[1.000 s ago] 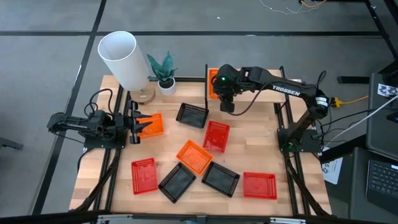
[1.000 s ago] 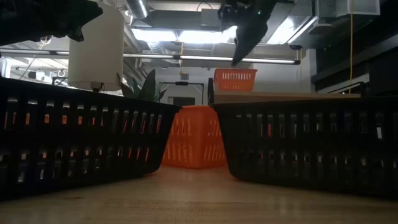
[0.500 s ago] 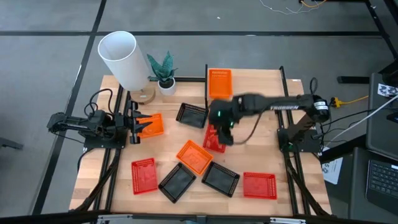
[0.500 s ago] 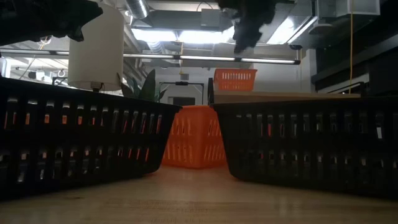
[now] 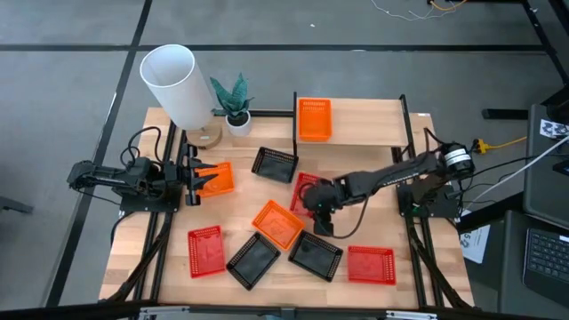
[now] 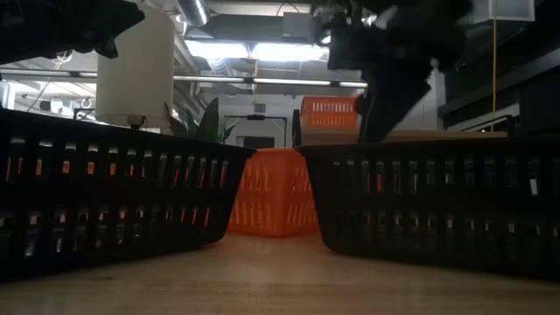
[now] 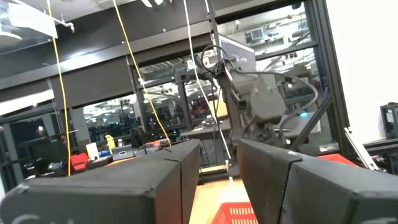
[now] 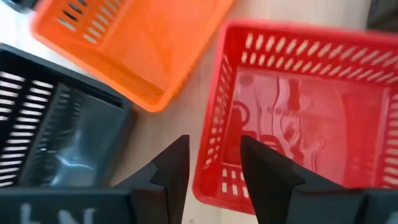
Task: Stack baskets on shelf by color
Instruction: Put the top red basket on the shelf
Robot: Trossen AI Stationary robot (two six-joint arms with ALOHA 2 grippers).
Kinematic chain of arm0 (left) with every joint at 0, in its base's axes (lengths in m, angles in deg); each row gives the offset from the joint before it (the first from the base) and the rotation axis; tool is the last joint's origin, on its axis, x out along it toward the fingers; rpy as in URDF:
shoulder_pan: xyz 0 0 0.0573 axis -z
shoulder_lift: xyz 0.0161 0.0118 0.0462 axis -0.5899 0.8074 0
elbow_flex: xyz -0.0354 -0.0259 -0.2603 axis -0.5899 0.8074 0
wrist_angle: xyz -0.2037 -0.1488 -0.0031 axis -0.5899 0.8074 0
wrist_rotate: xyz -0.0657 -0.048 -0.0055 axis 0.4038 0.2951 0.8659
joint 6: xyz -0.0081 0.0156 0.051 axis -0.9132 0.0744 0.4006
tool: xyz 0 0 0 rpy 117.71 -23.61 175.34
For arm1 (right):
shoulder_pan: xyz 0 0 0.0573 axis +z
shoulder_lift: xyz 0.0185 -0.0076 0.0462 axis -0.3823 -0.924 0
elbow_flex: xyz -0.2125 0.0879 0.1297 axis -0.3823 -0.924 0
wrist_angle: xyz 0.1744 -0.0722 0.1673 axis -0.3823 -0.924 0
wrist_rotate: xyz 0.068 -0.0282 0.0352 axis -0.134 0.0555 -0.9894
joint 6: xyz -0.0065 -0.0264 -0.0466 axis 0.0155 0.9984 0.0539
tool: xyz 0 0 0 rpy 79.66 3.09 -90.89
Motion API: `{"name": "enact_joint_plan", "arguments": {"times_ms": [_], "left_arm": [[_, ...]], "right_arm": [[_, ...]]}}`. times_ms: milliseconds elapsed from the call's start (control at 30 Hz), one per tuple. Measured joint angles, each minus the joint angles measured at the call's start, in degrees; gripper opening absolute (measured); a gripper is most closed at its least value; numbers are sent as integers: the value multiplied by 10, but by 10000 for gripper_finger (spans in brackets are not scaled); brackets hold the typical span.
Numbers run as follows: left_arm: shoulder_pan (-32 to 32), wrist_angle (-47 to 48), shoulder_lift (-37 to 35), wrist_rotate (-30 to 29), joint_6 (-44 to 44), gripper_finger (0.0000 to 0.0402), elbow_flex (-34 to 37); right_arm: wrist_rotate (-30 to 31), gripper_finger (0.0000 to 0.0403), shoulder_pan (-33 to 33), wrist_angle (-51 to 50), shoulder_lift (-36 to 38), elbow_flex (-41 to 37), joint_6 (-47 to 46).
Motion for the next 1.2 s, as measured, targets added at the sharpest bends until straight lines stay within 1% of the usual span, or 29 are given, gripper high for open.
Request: {"name": "enact_joint_plan", "arguments": {"times_ms": [367, 533, 600, 633, 733, 767, 833, 900, 1100, 1200], "left_arm": [[0, 0, 0, 0, 0, 105, 0], [0, 0, 0, 0, 0, 103, 0], [0, 0, 0, 0, 0, 104, 0], [0, 0, 0, 0, 0, 105, 0], [0, 0, 0, 0, 0, 104, 0], [0, 0, 0, 0, 0, 103, 0], [0, 0, 0, 0, 0, 103, 0], [0, 0, 0, 0, 0, 104, 0], [0, 0, 0, 0, 0, 103, 0], [0, 0, 0, 0, 0, 104, 0]], "right_arm": [[0, 141, 0, 87, 0, -82, -62], [40, 134, 0, 91, 0, -95, -85], [54, 115, 0, 91, 0, -96, -92], [55, 99, 0, 92, 0, -96, -96], [57, 27, 0, 94, 0, -96, -108], [61, 16, 2, 89, 1, -93, -109], [61, 10, 5, 55, 1, -73, -109], [59, 4, 7, -4, 1, -38, -102], [60, 2, 20, -218, 1, 97, -88], [52, 2, 27, -315, 1, 165, -101]]}}
